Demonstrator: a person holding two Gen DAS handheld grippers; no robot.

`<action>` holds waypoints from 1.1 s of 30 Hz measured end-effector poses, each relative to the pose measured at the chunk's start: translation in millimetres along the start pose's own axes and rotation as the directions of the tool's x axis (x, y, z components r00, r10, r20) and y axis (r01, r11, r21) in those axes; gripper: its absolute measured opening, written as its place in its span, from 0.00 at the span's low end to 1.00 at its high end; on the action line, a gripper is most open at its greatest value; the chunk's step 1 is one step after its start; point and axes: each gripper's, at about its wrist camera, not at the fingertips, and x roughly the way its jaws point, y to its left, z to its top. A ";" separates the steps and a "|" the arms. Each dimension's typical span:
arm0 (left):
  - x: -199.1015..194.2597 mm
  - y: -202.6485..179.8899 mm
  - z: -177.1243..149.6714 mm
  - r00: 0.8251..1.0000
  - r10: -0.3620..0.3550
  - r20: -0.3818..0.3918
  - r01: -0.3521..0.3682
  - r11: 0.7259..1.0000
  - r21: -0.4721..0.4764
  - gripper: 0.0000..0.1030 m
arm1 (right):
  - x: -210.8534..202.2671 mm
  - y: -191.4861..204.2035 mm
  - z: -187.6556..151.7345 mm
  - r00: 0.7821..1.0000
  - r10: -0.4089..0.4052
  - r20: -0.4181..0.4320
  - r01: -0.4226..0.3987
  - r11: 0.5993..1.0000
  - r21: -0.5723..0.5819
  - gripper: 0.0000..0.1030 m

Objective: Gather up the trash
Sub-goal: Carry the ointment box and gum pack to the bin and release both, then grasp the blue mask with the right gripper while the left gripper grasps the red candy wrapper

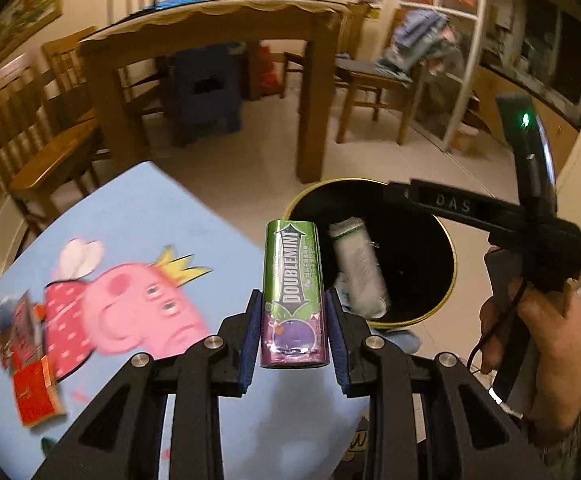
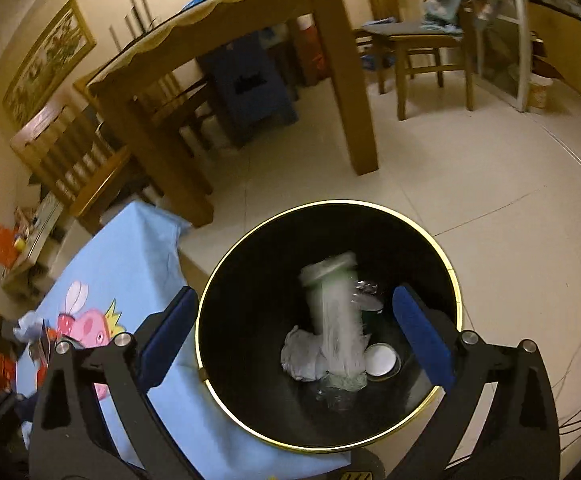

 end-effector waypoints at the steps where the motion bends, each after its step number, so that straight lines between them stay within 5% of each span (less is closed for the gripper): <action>1: 7.1 -7.5 3.4 1.000 -0.003 -0.008 0.003 1.000 0.015 0.28 | -1.5 -7.3 0.6 1.000 -0.002 0.006 0.002 1.000 0.022 0.94; 8: 43.9 -39.2 20.7 0.998 -0.047 -0.045 0.050 0.997 0.056 0.28 | -27.9 -60.1 6.5 0.994 -0.023 0.110 -0.001 0.978 0.208 0.94; 14: 66.8 -49.1 36.5 0.995 -0.081 -0.056 0.084 0.995 0.049 0.30 | -44.7 -75.3 7.0 0.985 -0.034 0.169 -0.010 0.967 0.253 0.94; 16: 68.5 -49.8 39.3 0.996 -0.074 -0.046 0.076 0.996 0.047 0.45 | -45.8 -71.8 9.2 0.983 -0.042 0.180 -0.006 0.967 0.255 0.94; 19: 63.4 -47.7 37.6 0.998 -0.059 -0.019 0.060 0.997 0.046 0.50 | -45.4 -70.4 9.0 0.983 -0.044 0.180 -0.003 0.967 0.256 0.94; 26: 40.3 -35.4 24.0 1.000 -0.006 0.006 0.006 0.999 0.038 0.59 | -39.5 -39.5 7.8 0.986 -0.046 0.162 0.018 0.985 0.169 0.94; 33: -0.8 4.9 -1.1 0.998 0.051 0.045 -0.049 0.998 -0.039 0.68 | -27.3 24.5 1.1 0.990 -0.018 0.143 0.024 0.999 -0.046 0.94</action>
